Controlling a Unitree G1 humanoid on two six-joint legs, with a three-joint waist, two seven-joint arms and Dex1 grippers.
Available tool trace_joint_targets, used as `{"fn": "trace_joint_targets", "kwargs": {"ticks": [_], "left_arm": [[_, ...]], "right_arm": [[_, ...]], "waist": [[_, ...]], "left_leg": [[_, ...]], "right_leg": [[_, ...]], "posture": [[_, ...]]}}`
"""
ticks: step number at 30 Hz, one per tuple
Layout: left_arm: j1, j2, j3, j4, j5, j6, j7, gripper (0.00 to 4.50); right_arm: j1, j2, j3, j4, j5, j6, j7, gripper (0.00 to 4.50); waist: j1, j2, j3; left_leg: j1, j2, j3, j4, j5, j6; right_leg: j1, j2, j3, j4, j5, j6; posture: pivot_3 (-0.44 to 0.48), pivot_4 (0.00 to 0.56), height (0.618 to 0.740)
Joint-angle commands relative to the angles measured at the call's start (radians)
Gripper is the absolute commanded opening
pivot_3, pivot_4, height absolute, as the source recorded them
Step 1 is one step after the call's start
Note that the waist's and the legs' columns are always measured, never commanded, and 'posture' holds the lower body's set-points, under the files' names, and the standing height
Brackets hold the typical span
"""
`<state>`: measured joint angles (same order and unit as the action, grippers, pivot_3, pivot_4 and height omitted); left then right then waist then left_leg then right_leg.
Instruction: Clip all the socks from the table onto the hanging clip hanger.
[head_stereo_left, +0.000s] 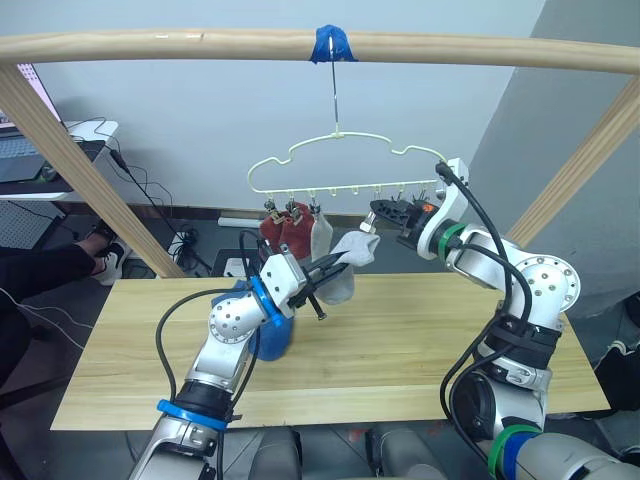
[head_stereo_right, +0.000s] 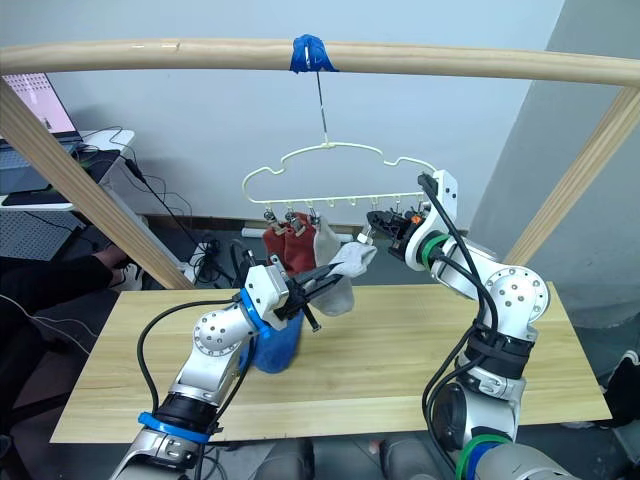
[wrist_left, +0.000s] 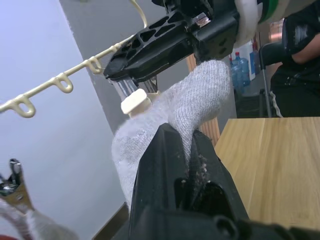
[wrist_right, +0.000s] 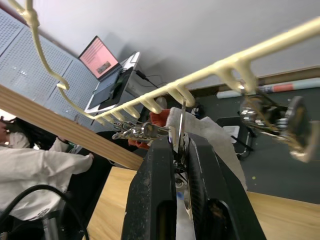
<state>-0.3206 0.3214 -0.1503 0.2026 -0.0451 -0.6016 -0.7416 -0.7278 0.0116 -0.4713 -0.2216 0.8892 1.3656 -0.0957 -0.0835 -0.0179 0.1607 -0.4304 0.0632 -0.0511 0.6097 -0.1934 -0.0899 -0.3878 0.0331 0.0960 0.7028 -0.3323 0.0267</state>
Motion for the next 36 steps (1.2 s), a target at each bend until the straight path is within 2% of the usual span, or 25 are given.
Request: {"fn": "trace_joint_targets", "kwargs": {"ticks": [1, 10, 16, 36], "left_arm": [[-0.002, 0.01, -0.004, -0.039, -0.005, -0.058, 0.008, 0.03], [-0.025, 0.004, -0.013, 0.001, 0.001, -0.069, 0.023, 0.03], [-0.011, 0.007, -0.026, -0.01, -0.014, -0.073, 0.008, 0.03], [-0.028, 0.005, -0.017, 0.011, -0.038, -0.073, 0.0, 0.03]], "right_arm": [[-0.031, 0.012, -0.035, -0.008, 0.055, 0.013, -0.029, 0.02], [-0.061, 0.063, -0.125, 0.013, 0.193, 0.072, -0.15, 0.02], [-0.07, 0.064, -0.138, 0.033, 0.28, 0.062, -0.23, 0.02], [-0.027, -0.021, -0.027, 0.072, 0.458, -0.055, -0.341, 0.02]], "waist": [[0.0, 0.0, 0.0], [-0.001, 0.0, 0.0], [-0.003, 0.0, 0.0], [-0.005, 0.0, 0.0]], "left_leg": [[0.0, 0.0, 0.0, 0.0, 0.0, 0.0], [0.0, 0.0, 0.0, 0.0, 0.0, 0.0], [0.0, 0.0, 0.0, 0.0, 0.0, 0.0], [0.0, 0.0, 0.0, 0.0, 0.0, 0.001]], "right_leg": [[0.0, 0.0, 0.0, 0.0, 0.0, 0.0], [0.0, 0.0, 0.0, 0.0, 0.0, 0.0], [0.0, 0.0, 0.0, 0.0, 0.0, 0.0], [0.0, 0.0, 0.0, 0.001, 0.0, 0.0]], "posture": [[-0.045, 0.138, 0.74], [-0.048, 0.133, 0.74], [-0.05, 0.135, 0.74], [-0.053, 0.136, 0.74]]}}
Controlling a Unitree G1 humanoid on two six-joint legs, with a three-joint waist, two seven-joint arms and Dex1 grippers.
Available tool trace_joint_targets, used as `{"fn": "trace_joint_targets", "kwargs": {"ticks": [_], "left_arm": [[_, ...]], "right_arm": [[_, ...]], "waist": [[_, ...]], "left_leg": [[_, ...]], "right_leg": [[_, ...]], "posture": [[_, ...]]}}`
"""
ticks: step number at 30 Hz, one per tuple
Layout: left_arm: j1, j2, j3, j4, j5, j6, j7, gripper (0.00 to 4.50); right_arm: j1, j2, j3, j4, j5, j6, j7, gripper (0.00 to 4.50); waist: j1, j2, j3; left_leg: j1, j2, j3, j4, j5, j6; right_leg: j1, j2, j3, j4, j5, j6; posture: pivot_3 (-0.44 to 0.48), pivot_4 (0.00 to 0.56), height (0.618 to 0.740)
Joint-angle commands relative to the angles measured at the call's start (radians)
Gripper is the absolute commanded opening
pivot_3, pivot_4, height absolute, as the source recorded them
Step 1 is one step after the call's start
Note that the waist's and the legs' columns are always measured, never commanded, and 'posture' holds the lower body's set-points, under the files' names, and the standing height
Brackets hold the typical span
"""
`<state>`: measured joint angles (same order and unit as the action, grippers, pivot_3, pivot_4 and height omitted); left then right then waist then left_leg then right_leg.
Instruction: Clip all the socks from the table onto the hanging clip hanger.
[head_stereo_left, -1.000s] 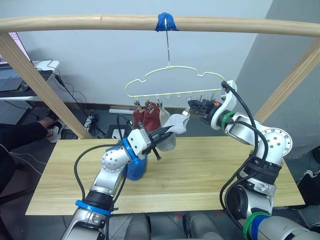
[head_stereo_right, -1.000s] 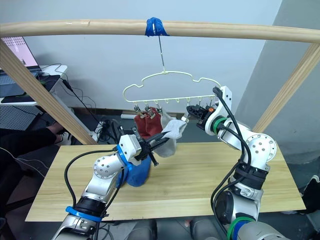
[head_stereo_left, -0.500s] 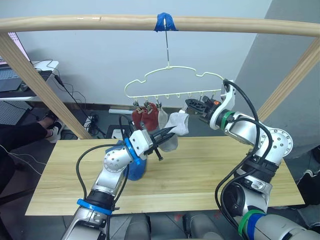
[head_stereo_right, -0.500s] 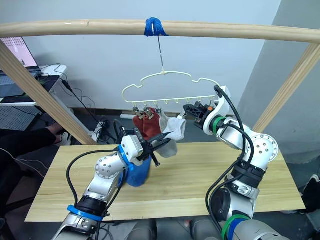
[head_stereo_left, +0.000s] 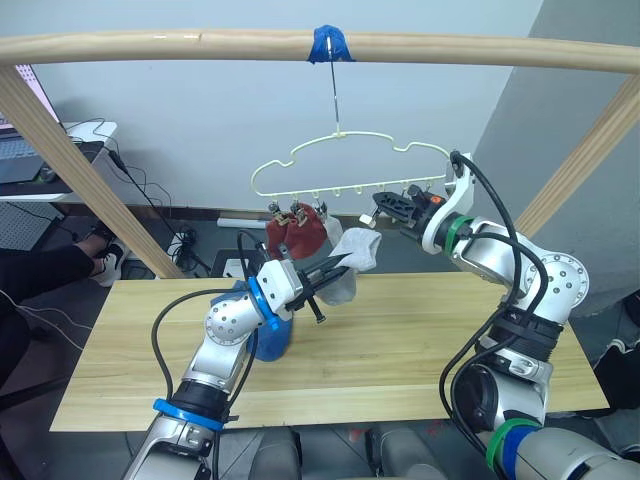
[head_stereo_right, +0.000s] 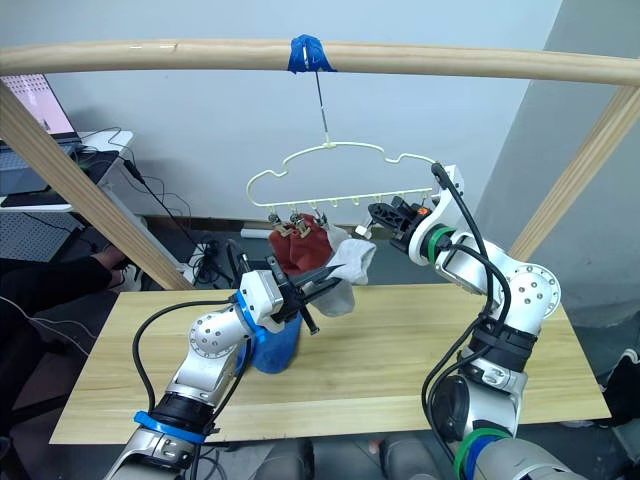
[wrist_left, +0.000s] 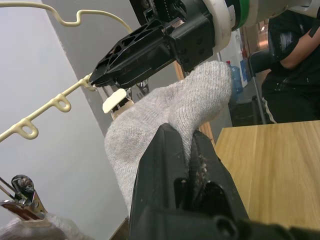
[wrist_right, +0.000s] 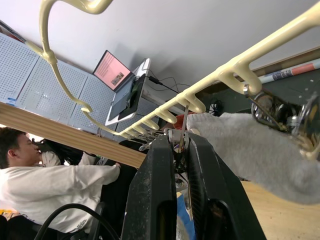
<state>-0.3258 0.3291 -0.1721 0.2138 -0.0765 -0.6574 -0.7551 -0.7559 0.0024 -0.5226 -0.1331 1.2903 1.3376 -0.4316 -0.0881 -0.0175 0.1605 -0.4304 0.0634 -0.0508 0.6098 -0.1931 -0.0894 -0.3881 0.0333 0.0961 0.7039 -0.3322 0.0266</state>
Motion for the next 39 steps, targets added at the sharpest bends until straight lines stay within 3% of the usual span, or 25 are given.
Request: {"fn": "trace_joint_targets", "kwargs": {"ticks": [1, 18, 19, 25, 29, 30, 34, 39], "left_arm": [[-0.03, -0.003, 0.008, 0.008, -0.004, -0.019, 0.017, 0.03], [-0.086, -0.011, 0.006, 0.074, 0.009, -0.044, 0.043, 0.03], [-0.087, -0.011, 0.006, 0.075, 0.009, -0.045, 0.043, 0.0], [-0.104, -0.01, 0.01, 0.091, 0.032, -0.048, 0.056, 0.0], [-0.122, -0.02, -0.008, 0.123, 0.037, 0.0, 0.052, 0.0], [-0.123, -0.027, -0.016, 0.135, 0.026, 0.027, 0.037, 0.26], [-0.132, -0.07, -0.016, 0.182, -0.056, 0.197, -0.02, 1.38], [-0.141, -0.103, 0.014, 0.194, -0.115, 0.306, -0.045, 2.84]], "right_arm": [[0.003, -0.016, 0.031, -0.015, 0.064, -0.034, -0.009, 0.02], [0.054, -0.111, 0.16, -0.014, 0.22, -0.138, -0.052, 0.02], [0.057, -0.119, 0.17, -0.014, 0.225, -0.145, -0.05, 0.75], [0.077, -0.161, 0.215, -0.026, 0.253, -0.178, -0.035, 2.83], [0.115, -0.253, 0.229, -0.073, 0.235, -0.176, 0.005, 4.3], [0.132, -0.289, 0.233, -0.097, 0.228, -0.169, 0.026, 4.48], [0.209, -0.448, 0.271, -0.21, 0.157, -0.152, 0.159, 4.5], [0.301, -0.544, 0.309, -0.316, -0.008, -0.237, 0.28, 4.5]], "waist": [[0.0, 0.0, 0.0], [0.0, 0.0, 0.0], [0.0, 0.0, 0.0], [0.0, 0.0, 0.0], [0.004, 0.0, 0.0], [0.005, 0.0, 0.0], [0.0, 0.0, 0.0], [-0.013, 0.0, 0.0]], "left_leg": [[0.0, 0.0, 0.0, 0.0, 0.0, 0.0], [0.0, 0.0, 0.0, 0.0, 0.0, 0.0], [0.0, 0.0, 0.0, 0.0, 0.0, 0.0], [0.0, 0.0, 0.0, 0.0, 0.0, 0.0], [0.0, 0.0, 0.0, 0.001, 0.0, 0.0], [0.0, -0.001, 0.0, 0.001, 0.0, 0.0], [-0.001, -0.001, 0.0, 0.001, 0.0, 0.001], [0.0, 0.0, 0.0, 0.001, 0.0, 0.001]], "right_leg": [[0.0, 0.0, 0.0, 0.0, 0.0, 0.0], [0.0, 0.0, 0.0, 0.0, 0.0, 0.0], [0.0, 0.0, 0.0, 0.0, 0.0, 0.0], [0.0, 0.0, 0.0, 0.0, 0.0, 0.0], [0.0, 0.0, 0.0, 0.0, 0.0, 0.0], [0.0, 0.0, 0.0, 0.0, 0.0, 0.0], [0.0, 0.0, 0.0, -0.001, 0.0, 0.0], [0.0, 0.001, 0.0, 0.0, -0.001, 0.001]], "posture": [[-0.052, 0.136, 0.74], [-0.056, 0.137, 0.74], [-0.056, 0.137, 0.74], [-0.056, 0.138, 0.74], [-0.061, 0.142, 0.74], [-0.065, 0.141, 0.74], [-0.093, 0.142, 0.74], [-0.121, 0.139, 0.74]]}}
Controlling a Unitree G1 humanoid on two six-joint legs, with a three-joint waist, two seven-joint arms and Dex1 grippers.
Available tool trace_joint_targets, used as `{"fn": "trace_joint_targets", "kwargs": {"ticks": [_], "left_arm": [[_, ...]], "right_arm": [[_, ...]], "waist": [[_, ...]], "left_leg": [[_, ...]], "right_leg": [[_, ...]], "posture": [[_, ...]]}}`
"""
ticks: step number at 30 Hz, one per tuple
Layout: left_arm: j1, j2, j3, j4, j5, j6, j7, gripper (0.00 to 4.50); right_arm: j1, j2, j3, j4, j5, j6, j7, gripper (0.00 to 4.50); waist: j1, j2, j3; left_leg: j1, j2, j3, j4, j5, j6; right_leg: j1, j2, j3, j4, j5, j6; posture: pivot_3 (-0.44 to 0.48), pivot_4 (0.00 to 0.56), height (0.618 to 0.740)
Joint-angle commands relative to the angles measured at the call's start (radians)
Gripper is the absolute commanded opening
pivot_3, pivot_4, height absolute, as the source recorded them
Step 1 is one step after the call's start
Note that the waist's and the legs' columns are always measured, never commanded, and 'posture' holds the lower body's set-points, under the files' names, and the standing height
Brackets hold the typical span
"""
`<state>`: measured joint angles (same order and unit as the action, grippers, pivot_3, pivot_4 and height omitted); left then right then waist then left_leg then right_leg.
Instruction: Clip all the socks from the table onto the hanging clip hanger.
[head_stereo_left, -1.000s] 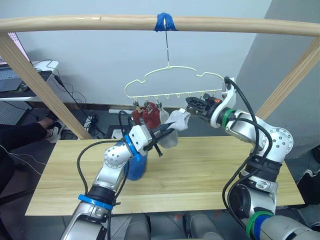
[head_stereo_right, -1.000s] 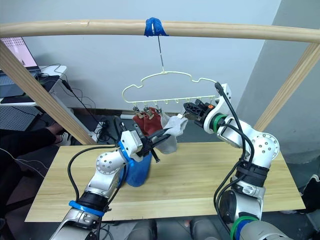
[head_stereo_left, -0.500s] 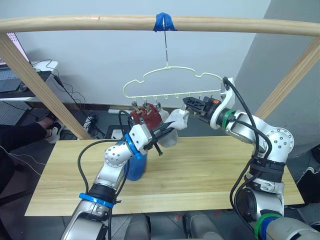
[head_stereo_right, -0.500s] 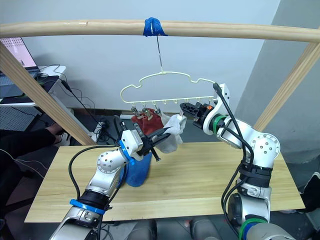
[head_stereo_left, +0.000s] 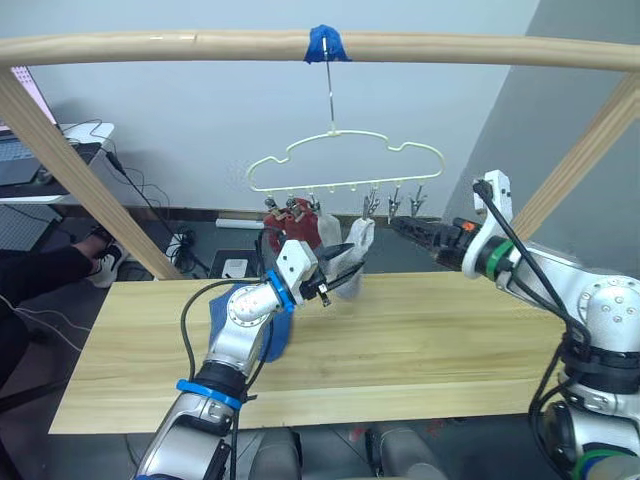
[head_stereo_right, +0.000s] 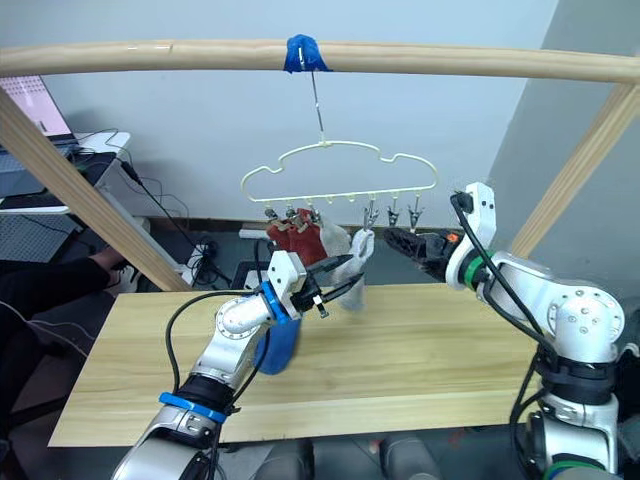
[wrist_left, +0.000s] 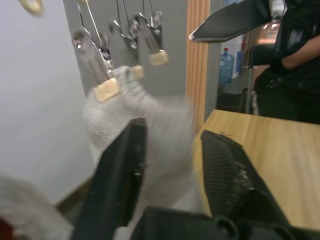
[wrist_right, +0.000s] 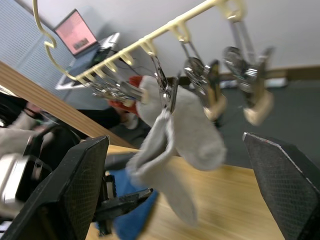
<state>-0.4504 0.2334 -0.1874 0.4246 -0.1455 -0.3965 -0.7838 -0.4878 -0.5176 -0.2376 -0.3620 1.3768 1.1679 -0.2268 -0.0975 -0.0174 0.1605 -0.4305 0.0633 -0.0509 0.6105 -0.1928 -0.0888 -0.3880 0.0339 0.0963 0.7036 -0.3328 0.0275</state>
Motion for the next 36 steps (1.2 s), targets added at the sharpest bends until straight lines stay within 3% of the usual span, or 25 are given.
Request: {"fn": "trace_joint_targets", "kwargs": {"ticks": [1, 6, 10, 13, 16, 17, 26, 30, 36], "left_arm": [[-0.013, -0.009, 0.034, -0.022, -0.055, 0.06, -0.018, 3.14], [0.058, 0.045, 0.074, -0.166, -0.184, 0.266, -0.1, 4.46], [0.118, 0.117, 0.129, -0.333, -0.297, 0.487, -0.103, 4.46], [0.155, 0.145, 0.2, -0.45, -0.413, 0.684, -0.031, 4.5], [0.236, 0.205, 0.254, -0.581, -0.368, 0.734, 0.055, 4.5], [0.254, 0.216, 0.269, -0.61, -0.388, 0.76, 0.059, 4.5], [0.284, 0.181, 0.294, -0.711, -0.395, 0.719, 0.078, 4.5], [0.273, 0.173, 0.267, -0.716, -0.376, 0.69, 0.051, 4.5], [0.274, 0.179, 0.26, -0.755, -0.419, 0.711, 0.02, 4.5]], "right_arm": [[0.049, -0.029, 0.037, -0.108, -0.13, -0.087, 0.098, 4.5], [0.142, -0.006, 0.166, -0.209, -0.411, -0.272, 0.183, 4.5], [0.211, 0.035, 0.279, -0.212, -0.654, -0.464, 0.247, 4.5], [0.251, 0.096, 0.355, -0.18, -0.809, -0.598, 0.253, 4.02], [0.258, 0.161, 0.435, -0.143, -0.98, -0.701, 0.22, 2.98], [0.251, 0.184, 0.438, -0.118, -1.01, -0.725, 0.217, 2.98], [0.211, 0.307, 0.405, 0.025, -1.142, -0.838, 0.257, 2.98], [0.219, 0.336, 0.392, 0.051, -1.188, -0.868, 0.246, 2.06], [0.217, 0.366, 0.349, 0.057, -1.236, -0.882, 0.227, 2.06]], "waist": [[-0.008, 0.0, 0.0], [-0.024, 0.0, 0.0], [-0.021, 0.0, 0.0], [-0.013, 0.0, 0.0], [-0.007, 0.0, 0.0], [-0.005, 0.0, 0.0], [0.079, -0.003, 0.001], [0.087, -0.003, -0.001], [0.089, -0.003, -0.001]], "left_leg": [[0.0, 0.0, 0.0, 0.0, 0.0, 0.0], [0.0, 0.0, 0.0, 0.0, 0.0, 0.0], [0.0, 0.001, -0.001, 0.0, 0.0, 0.0], [0.0, 0.0, -0.001, 0.001, 0.0, 0.0], [0.001, 0.001, -0.002, 0.002, 0.0, 0.0], [0.002, 0.001, -0.001, 0.001, 0.0, 0.0], [0.004, 0.0, -0.001, 0.002, 0.001, -0.001], [0.004, 0.0, 0.0, 0.002, 0.001, -0.001], [0.005, 0.0, 0.0, 0.002, 0.001, -0.001]], "right_leg": [[0.0, 0.0, 0.0, 0.0, 0.0, 0.0], [0.0, 0.0, 0.0, 0.0, -0.002, 0.004], [0.0, 0.0, 0.0, 0.001, -0.002, 0.004], [0.0, 0.0, 0.0, 0.001, -0.002, 0.004], [0.001, 0.0, 0.0, 0.002, -0.002, 0.004], [0.001, 0.0, 0.0, 0.002, -0.002, 0.004], [0.002, 0.0, 0.0, 0.005, -0.002, 0.004], [0.002, -0.001, 0.0, 0.004, -0.002, 0.003], [0.001, 0.0, 0.0, 0.007, 0.0, -0.001]], "posture": [[-0.122, 0.139, 0.74], [-0.112, 0.149, 0.74], [-0.086, 0.154, 0.74], [-0.039, 0.14, 0.74], [0.028, 0.15, 0.74], [0.039, 0.158, 0.74], [0.07, 0.127, 0.74], [0.073, 0.109, 0.74], [0.072, 0.108, 0.74]]}}
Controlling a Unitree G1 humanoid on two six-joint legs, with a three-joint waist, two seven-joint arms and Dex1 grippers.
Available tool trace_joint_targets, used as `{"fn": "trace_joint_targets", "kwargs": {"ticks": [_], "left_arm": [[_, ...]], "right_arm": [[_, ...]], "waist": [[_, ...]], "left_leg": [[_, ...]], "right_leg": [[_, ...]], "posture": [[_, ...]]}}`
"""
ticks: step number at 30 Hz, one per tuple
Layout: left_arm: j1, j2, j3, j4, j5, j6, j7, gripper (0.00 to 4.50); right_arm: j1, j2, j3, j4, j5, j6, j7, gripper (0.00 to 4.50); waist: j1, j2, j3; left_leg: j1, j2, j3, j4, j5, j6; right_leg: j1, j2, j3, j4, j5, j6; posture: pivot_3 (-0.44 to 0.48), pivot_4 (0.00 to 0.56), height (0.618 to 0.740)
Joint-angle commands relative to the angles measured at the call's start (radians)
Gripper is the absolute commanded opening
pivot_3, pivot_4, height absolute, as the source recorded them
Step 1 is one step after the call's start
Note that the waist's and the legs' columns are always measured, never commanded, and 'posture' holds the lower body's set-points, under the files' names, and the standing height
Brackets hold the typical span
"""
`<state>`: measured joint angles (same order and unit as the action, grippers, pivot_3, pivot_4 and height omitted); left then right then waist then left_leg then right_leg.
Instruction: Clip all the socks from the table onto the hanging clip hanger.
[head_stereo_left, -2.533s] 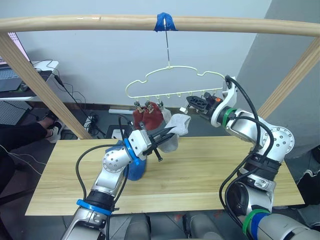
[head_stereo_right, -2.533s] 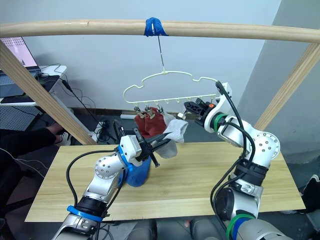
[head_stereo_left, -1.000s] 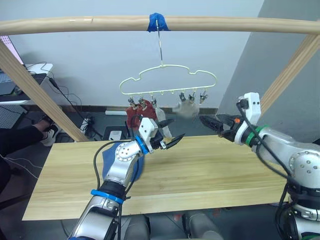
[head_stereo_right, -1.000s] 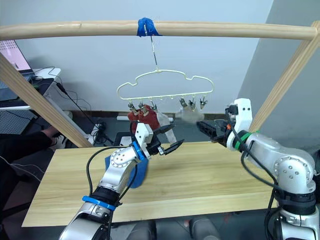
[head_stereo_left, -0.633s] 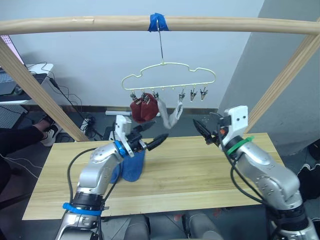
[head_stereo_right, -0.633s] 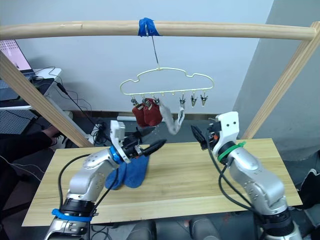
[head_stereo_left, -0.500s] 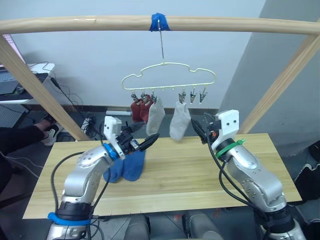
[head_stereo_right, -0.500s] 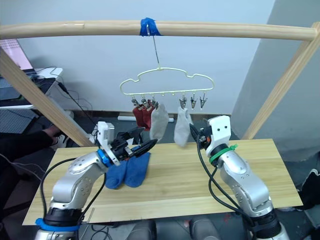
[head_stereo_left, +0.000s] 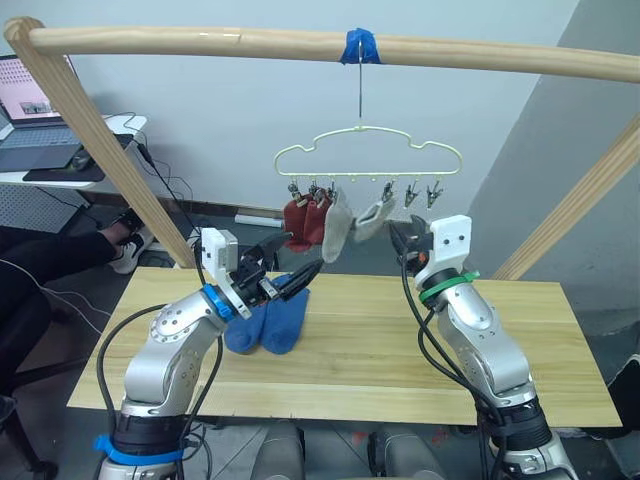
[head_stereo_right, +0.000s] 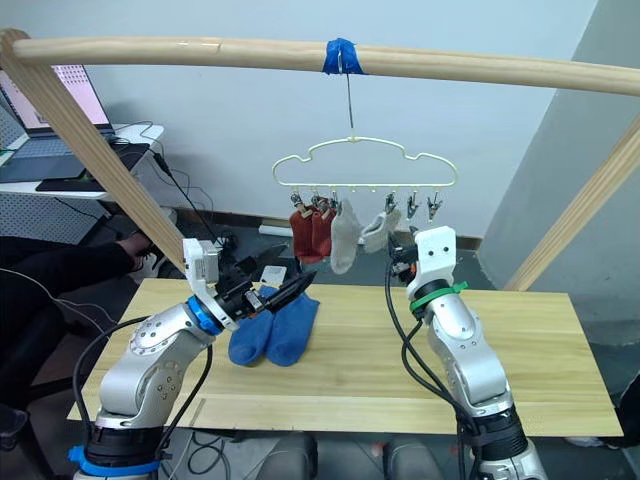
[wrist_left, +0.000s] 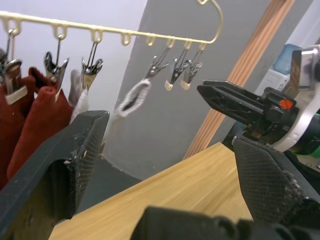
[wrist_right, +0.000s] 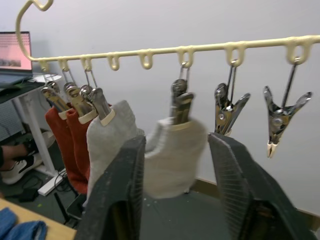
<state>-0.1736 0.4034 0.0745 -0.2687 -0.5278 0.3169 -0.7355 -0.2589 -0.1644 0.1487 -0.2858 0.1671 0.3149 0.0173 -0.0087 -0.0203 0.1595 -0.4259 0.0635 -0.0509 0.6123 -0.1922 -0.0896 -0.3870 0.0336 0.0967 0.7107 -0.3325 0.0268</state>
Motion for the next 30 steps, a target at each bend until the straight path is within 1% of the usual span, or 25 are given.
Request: {"fn": "trace_joint_targets", "kwargs": {"ticks": [1, 4, 8, 15, 20, 30], "left_arm": [[0.004, 0.012, -0.004, -0.076, -0.049, 0.006, -0.039, 4.5], [0.017, 0.03, 0.004, -0.108, -0.093, 0.049, -0.059, 4.5], [0.028, 0.054, -0.001, -0.116, -0.079, 0.038, -0.082, 4.5], [0.035, 0.053, 0.004, -0.126, -0.073, 0.032, -0.066, 4.5], [0.056, 0.055, 0.008, -0.147, -0.069, 0.028, -0.051, 4.5], [0.07, 0.054, 0.022, -0.143, -0.06, 0.018, -0.032, 4.5]], "right_arm": [[-0.013, 0.015, -0.043, -0.015, -0.034, -0.031, -0.017, 2.06], [-0.029, 0.03, -0.049, 0.004, -0.053, -0.031, -0.014, 2.06], [-0.054, 0.051, -0.063, 0.04, -0.07, -0.035, -0.012, 2.06], [-0.105, 0.083, -0.082, 0.122, -0.078, -0.051, -0.009, 2.06], [-0.159, 0.098, -0.115, 0.212, -0.083, -0.064, -0.022, 2.06], [-0.255, 0.118, -0.145, 0.336, -0.09, -0.116, -0.025, 2.06]], "waist": [[0.0, 0.0, 0.0], [0.0, 0.0, 0.0], [-0.001, 0.0, 0.0], [0.004, 0.0, 0.0], [0.006, 0.0, 0.0], [0.01, 0.0, 0.0]], "left_leg": [[0.0, 0.0, 0.0, 0.0, 0.0, 0.0], [0.0, 0.0, 0.0, 0.0, 0.0, 0.0], [0.001, 0.0, 0.0, 0.0, 0.0, 0.0], [0.001, 0.0, 0.0, 0.0, 0.0, 0.0], [0.001, 0.0, 0.0, 0.0, 0.0, 0.0], [0.001, 0.0, 0.0, 0.0, 0.0, 0.0]], "right_leg": [[0.0, 0.0, 0.0, 0.0, 0.0, 0.0], [0.0, 0.0, 0.0, 0.0, 0.0, 0.0], [0.0, 0.0, 0.0, 0.001, 0.0, 0.0], [0.0, 0.0, 0.0, 0.002, 0.0, 0.0], [0.0, 0.0, 0.0, 0.002, 0.0, -0.001], [0.0, 0.0, 0.0, 0.002, 0.0, -0.001]], "posture": [[0.072, 0.109, 0.74], [0.075, 0.108, 0.74], [0.091, 0.113, 0.74], [0.116, 0.121, 0.74], [0.143, 0.128, 0.74], [0.162, 0.136, 0.74]]}}
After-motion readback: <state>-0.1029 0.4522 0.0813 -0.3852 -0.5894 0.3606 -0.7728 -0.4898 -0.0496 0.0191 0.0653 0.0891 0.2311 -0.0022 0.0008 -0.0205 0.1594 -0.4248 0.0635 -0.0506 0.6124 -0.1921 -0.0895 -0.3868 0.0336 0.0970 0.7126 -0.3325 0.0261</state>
